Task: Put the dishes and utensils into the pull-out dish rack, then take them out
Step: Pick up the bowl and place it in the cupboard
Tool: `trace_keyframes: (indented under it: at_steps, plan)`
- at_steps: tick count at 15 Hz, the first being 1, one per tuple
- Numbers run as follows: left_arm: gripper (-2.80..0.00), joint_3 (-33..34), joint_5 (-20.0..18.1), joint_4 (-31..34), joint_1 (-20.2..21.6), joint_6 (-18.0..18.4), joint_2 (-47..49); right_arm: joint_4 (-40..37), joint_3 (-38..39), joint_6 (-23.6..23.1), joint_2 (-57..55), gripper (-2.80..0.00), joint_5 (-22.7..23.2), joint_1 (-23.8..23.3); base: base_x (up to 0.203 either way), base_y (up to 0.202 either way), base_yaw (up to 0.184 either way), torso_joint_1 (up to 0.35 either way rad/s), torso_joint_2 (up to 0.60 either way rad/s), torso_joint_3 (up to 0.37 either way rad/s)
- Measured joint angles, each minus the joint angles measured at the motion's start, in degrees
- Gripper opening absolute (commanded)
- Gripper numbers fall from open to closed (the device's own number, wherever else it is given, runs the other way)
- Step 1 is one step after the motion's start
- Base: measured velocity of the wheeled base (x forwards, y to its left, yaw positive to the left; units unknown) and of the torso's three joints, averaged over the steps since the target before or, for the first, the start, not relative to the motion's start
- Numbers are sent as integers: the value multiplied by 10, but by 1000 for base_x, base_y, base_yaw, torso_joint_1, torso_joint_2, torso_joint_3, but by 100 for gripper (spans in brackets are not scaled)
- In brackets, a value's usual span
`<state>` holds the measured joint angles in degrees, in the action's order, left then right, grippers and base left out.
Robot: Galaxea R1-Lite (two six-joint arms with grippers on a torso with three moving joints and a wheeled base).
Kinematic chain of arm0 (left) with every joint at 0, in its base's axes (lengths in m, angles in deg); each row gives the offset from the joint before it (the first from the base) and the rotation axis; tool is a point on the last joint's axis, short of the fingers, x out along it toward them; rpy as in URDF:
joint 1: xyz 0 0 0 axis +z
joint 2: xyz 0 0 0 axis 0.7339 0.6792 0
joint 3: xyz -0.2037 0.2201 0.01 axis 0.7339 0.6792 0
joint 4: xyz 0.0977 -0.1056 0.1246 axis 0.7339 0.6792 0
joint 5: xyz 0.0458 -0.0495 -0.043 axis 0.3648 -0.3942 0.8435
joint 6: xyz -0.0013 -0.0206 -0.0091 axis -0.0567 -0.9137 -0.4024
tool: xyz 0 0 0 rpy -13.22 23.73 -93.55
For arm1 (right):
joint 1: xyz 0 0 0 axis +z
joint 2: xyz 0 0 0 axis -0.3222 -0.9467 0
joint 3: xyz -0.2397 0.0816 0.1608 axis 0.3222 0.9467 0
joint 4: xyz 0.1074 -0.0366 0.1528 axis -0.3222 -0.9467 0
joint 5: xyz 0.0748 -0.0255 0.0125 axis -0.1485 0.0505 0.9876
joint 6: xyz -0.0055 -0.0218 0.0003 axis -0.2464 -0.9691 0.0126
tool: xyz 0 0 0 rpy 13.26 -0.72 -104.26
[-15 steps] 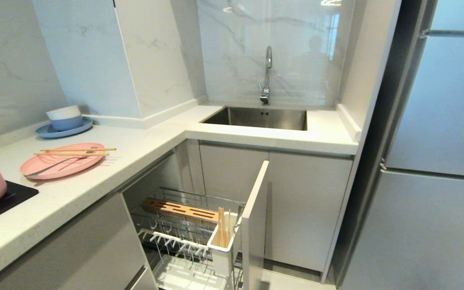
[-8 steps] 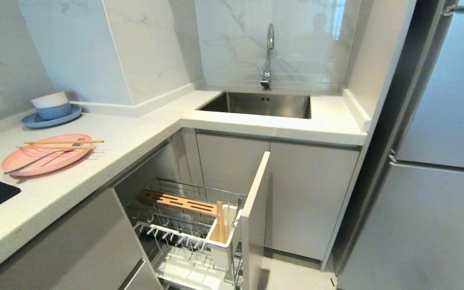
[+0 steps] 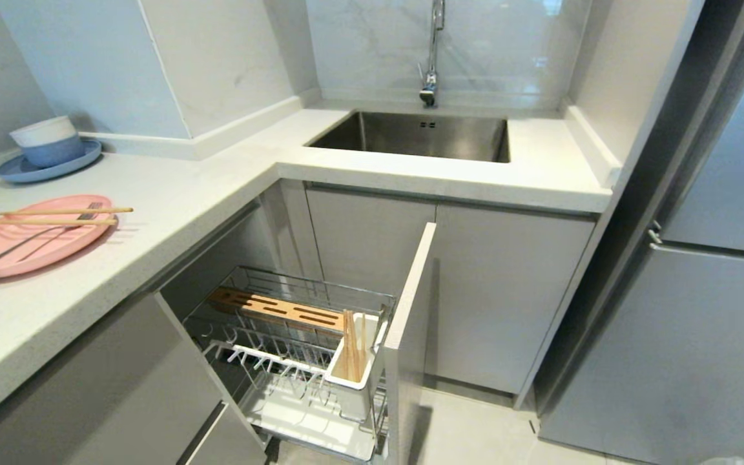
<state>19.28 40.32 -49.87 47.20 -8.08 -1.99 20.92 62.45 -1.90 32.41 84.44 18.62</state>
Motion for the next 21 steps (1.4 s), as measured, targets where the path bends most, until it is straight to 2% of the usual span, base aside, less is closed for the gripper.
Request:
trace_keyframes:
  at_steps: [10, 18, 21]
  plan:
    - [-280, 0, 0, 0, 0, -2, 0, 0, 0, 0, 0, -280, 0, 0, 0, 0, 0, 4, 3, -194]
    - [-280, 0, 0, -1, 0, 2, 0, 0, 0, 0, 0, -280, 0, 0, 0, 0, 0, 1, 2, -21]
    - [-280, -31, -2, -35, 0, 1, 0, 0, 0, 0, 0, -280, 0, 0, 0, 0, 0, 0, 0, 0]
